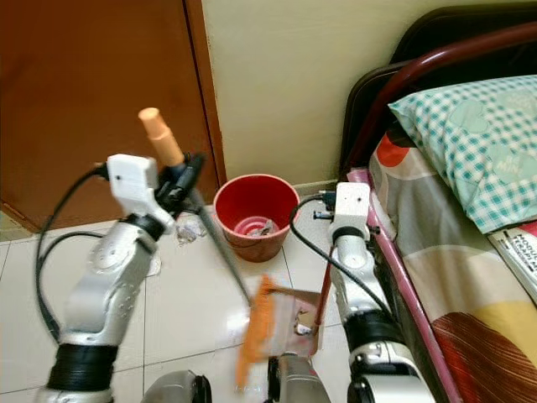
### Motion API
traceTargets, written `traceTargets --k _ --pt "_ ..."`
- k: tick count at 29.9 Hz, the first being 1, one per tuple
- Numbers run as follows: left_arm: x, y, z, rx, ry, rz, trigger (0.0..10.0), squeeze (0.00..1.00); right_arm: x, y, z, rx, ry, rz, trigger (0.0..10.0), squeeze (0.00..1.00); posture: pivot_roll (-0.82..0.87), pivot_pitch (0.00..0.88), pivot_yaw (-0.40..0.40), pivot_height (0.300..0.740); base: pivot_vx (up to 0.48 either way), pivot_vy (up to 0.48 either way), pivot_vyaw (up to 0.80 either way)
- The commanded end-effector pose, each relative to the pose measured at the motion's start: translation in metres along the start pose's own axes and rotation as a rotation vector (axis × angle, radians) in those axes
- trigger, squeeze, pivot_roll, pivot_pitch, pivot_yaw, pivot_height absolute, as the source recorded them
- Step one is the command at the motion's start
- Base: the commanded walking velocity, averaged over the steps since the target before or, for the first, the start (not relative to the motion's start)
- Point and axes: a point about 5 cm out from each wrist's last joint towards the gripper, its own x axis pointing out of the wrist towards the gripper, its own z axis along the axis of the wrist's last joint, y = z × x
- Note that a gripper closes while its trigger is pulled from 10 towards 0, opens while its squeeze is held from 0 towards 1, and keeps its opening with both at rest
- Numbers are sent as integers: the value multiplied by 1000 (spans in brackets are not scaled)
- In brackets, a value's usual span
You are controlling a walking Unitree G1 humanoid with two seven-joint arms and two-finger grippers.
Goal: Sweep floor
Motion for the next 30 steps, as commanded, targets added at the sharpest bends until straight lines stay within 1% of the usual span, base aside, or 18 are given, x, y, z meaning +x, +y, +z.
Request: traceTargets --k 1,5,6,7,10,12,16,19,21,25,30 --pt "-2 5 9 44 -41 22 10000 0 -3 -4 -9 -7 37 0 10000 0 18 164 -20 740 0 0 0" --pt "-18 15 -3 91 8 59 10000 0 -6 -9 -9 35 11 26 10000 0 23 162 -25 740 0 0 0" --pt "-18 15 -3 91 8 59 10000 0 -6 -9 -9 35 11 26 10000 0 23 162 -25 740 0 0 0" --pt "-27 17 -13 106 44 80 10000 0 -10 -10 -7 53 -15 47 10000 0 23 161 -27 740 0 0 0" --pt "-37 14 -26 123 84 76 10000 0 -15 -8 -2 64 -66 86 10000 0 25 156 -33 740 0 0 0" --pt "-39 11 -31 125 95 66 10000 0 -17 -6 -1 70 -79 99 10000 0 24 150 -35 740 0 0 0" --pt "-39 4 -37 110 109 51 10000 0 -20 2 8 81 -121 135 10000 0 19 148 -33 740 0 -409 730" --pt "-36 0 -38 107 105 41 10000 0 -21 8 16 90 -148 169 10000 0 14 148 -30 740 0 0 788" --pt "-36 0 -38 108 103 38 10000 0 -22 9 18 98 -158 185 10000 0 14 146 -28 740 0 0 512" --pt "-35 0 -38 110 102 36 10000 0 -23 10 21 105 -163 203 10000 0 14 146 -28 740 0 0 0" --pt "-36 5 -41 104 112 68 10000 0 -25 10 21 111 -160 213 10000 0 13 142 -27 740 0 0 0"
